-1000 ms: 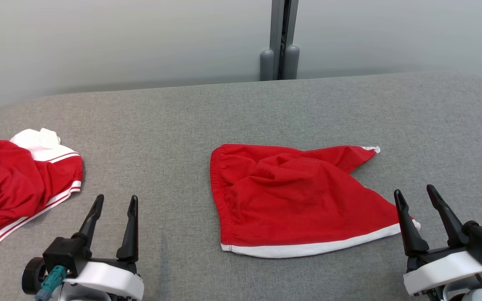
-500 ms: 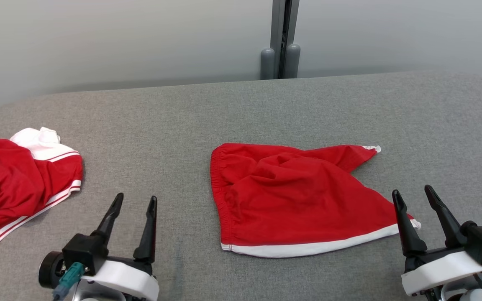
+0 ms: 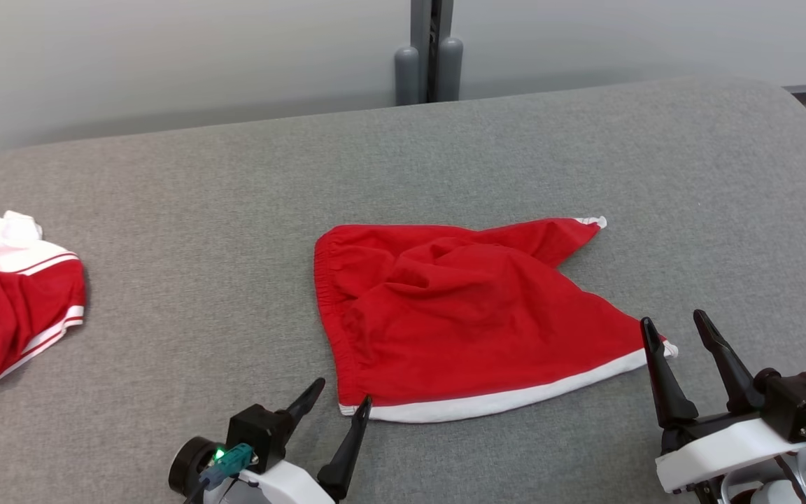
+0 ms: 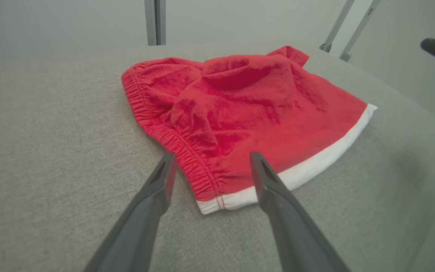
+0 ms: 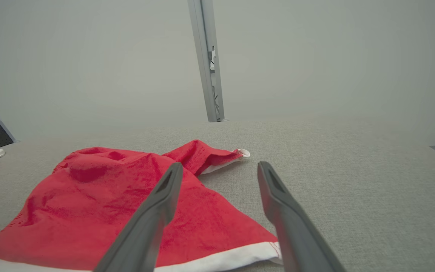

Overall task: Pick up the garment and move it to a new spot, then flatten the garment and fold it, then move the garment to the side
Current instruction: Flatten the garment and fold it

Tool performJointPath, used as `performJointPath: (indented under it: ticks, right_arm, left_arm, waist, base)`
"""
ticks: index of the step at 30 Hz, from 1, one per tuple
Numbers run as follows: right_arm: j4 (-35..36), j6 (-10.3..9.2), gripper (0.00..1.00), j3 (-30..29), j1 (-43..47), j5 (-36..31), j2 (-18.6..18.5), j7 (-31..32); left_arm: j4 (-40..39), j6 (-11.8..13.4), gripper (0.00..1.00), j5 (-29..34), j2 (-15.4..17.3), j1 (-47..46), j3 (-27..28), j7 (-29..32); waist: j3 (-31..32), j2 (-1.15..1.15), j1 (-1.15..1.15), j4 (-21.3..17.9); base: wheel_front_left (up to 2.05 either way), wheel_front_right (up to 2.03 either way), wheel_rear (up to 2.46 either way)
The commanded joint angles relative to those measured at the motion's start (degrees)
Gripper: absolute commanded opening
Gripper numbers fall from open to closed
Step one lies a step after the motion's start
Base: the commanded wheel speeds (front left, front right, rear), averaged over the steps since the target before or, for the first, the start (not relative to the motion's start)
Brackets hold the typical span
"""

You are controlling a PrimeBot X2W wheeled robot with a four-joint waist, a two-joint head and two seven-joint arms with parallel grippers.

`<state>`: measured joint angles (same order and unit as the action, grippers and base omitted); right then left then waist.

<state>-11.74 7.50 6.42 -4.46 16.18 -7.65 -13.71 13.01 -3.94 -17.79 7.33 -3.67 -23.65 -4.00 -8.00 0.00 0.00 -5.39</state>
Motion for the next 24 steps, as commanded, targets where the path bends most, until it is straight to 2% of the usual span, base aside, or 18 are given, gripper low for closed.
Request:
performJointPath:
  ticks: [1,6,11,12,13,14,15,24]
  right_arm:
    - [-0.14,-0.01,1.0,0.1,-0.73,0.32,-0.07,-0.62]
    - [-1.03,-0.01,1.0,-0.13,-0.86,0.35,0.35,-1.05]
    - [-1.47,-0.01,1.0,-1.17,-0.37,0.62,0.55,-1.18]
    - [-1.56,-0.01,1.0,-1.53,-0.25,0.74,0.52,-1.22]
    - [-1.95,-0.01,1.0,-1.94,-0.03,0.91,0.41,-1.25]
    - [-2.34,-0.01,1.0,-2.23,0.07,0.97,0.22,-1.29]
    - [-2.84,-0.01,1.0,-2.63,0.09,0.96,0.12,-1.32]
    - [-7.78,0.0,1.0,-4.4,-1.35,2.19,-0.66,-1.5]
  left_arm:
    - [0.8,-0.32,1.0,-0.53,0.37,0.33,-0.25,0.76]
    - [4.76,-0.24,1.0,-1.22,0.67,-0.57,-0.68,3.62]
    - [6.76,-0.5,1.0,-1.95,0.84,-2.08,-0.38,3.47]
    - [6.88,-0.61,0.8,-2.05,0.9,-2.17,-0.35,3.33]
    - [7.09,-0.66,0.47,-2.11,0.94,-2.29,-0.43,3.37]
    - [7.16,-0.83,0.29,-2.26,1.07,-2.54,-0.47,3.25]
    - [7.16,-0.97,0.0,-2.42,1.2,-2.85,-0.52,3.13]
    - [6.83,-1.23,0.0,-2.55,2.13,-4.28,-0.67,2.43]
  waist:
    - [-0.73,0.0,0.0,-0.81]
    - [-1.79,0.0,0.0,-1.99]
    - [-2.32,0.0,0.0,-2.55]
    - [-2.44,0.0,0.0,-2.63]
    - [-2.54,0.0,0.0,-2.67]
    - [-2.68,0.0,0.0,-2.69]
    - [-2.83,0.0,0.0,-2.69]
    - [-4.31,0.0,0.0,-2.24]
  base:
    - [0.0,0.0,0.0]
    - [0.0,0.0,0.0]
    - [0.0,0.0,0.0]
    - [0.0,0.0,0.0]
    - [0.0,0.0,0.0]
    - [0.0,0.0,0.0]
    - [0.0,0.0,0.0]
    - [0.0,0.0,0.0]
